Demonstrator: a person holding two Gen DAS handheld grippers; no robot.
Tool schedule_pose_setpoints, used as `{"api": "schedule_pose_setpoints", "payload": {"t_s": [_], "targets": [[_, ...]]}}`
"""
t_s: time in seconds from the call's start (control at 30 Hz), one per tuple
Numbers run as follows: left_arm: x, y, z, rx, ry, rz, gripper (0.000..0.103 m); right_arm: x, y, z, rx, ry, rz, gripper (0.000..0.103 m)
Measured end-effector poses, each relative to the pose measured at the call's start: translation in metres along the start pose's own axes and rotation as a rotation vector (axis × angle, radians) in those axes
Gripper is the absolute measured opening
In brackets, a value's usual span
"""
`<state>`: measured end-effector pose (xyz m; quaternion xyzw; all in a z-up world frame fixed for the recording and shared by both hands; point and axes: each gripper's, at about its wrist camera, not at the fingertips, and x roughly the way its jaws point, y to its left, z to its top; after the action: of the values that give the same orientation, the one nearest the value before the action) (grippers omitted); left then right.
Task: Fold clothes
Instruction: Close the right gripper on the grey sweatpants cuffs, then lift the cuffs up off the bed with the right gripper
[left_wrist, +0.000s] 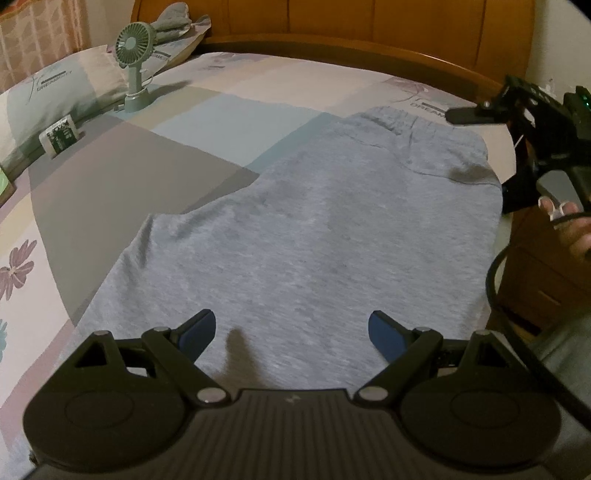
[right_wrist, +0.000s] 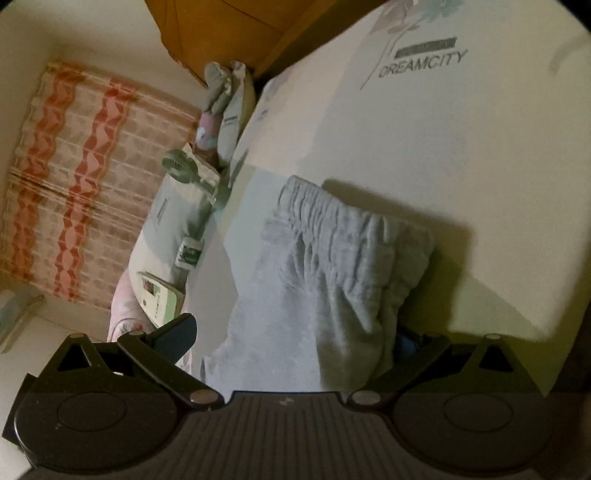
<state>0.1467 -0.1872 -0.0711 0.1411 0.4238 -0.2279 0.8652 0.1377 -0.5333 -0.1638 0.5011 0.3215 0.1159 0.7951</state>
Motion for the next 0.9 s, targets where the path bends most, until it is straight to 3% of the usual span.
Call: {"api": "schedule_pose_setpoints", "payload": {"t_s": [0.2, 0.33, 0.43, 0.63, 0.77, 0.9], "targets": [[0.001, 0.005, -0.001, -0.016, -0.001, 0.009, 0.090, 0.002, -0.007, 0.012, 0.071, -0.014, 0.051, 0.103], [0.003, 0.007, -0.002, -0.029, 0.008, 0.018, 0.090, 0.003, -0.001, 0.003, 0.018, -0.071, 0.034, 0.103], [0.002, 0.007, -0.003, -0.023, 0.007, 0.017, 0.090, 0.009, 0.003, 0.007, -0.007, -0.047, 0.019, 0.103], [0.004, 0.010, -0.003, -0.032, 0.009, 0.022, 0.090, 0.006, -0.013, 0.018, 0.119, -0.105, 0.120, 0.103], [0.008, 0.015, -0.003, -0.047, 0.017, 0.029, 0.090, 0.009, -0.008, 0.009, 0.082, -0.052, 0.128, 0.103], [0.010, 0.017, -0.002, -0.062, 0.022, 0.031, 0.090, 0.013, -0.011, 0.024, 0.109, -0.022, 0.130, 0.103]]}}
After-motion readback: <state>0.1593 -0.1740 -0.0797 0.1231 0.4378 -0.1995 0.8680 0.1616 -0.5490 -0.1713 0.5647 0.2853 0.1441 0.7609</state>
